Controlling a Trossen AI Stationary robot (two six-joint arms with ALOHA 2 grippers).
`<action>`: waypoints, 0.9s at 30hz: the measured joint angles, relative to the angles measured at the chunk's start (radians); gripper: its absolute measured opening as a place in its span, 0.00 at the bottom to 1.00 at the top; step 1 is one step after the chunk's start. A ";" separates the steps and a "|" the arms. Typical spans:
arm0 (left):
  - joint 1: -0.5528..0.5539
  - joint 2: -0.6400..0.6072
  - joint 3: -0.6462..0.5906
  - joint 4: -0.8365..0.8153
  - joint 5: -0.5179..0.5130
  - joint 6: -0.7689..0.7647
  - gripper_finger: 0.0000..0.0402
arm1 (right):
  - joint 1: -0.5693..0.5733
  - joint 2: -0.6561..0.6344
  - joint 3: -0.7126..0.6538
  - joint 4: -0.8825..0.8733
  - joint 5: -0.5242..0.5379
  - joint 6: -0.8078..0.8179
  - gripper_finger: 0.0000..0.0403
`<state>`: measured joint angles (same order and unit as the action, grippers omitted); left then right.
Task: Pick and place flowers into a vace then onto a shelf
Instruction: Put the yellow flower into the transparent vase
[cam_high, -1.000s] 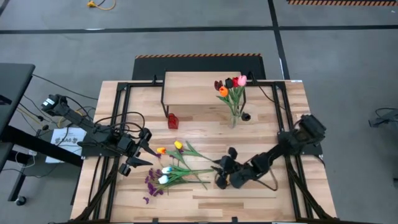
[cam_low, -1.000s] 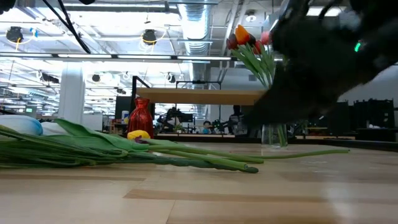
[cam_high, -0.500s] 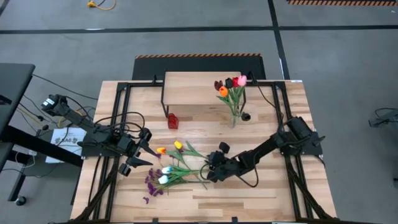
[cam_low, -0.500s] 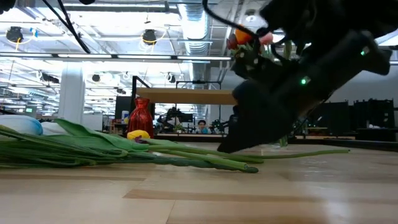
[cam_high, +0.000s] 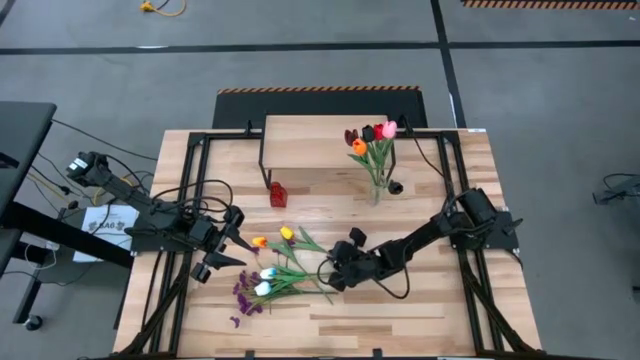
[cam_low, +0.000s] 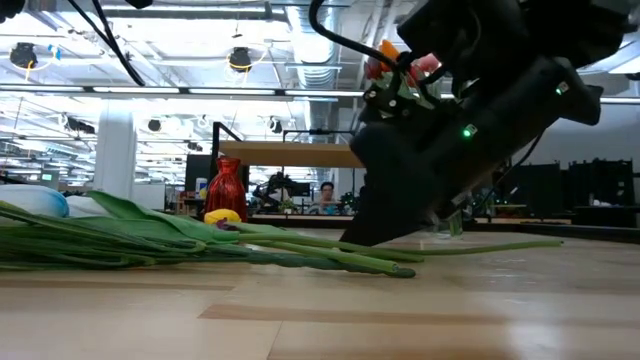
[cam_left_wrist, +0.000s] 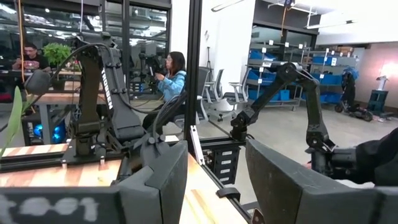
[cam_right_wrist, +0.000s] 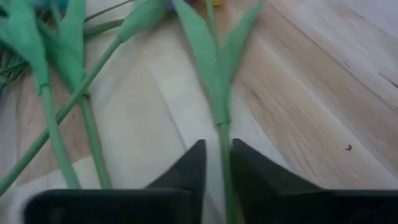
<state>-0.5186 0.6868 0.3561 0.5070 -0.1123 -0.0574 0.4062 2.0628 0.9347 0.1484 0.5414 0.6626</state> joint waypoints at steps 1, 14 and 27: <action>0.000 0.000 0.000 0.000 0.000 0.000 0.38 | 0.000 0.000 0.000 -0.007 0.000 0.020 0.07; 0.000 0.000 0.000 -0.001 -0.001 -0.006 0.38 | 0.128 -0.139 -0.026 -0.171 0.186 -0.003 0.00; 0.000 0.000 0.000 -0.004 -0.005 0.011 0.38 | 0.343 -0.371 -0.017 -0.093 0.796 -0.213 0.00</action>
<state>-0.5186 0.6872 0.3561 0.5034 -0.1173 -0.0467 0.7490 1.6915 0.9173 0.0553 1.3377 0.4492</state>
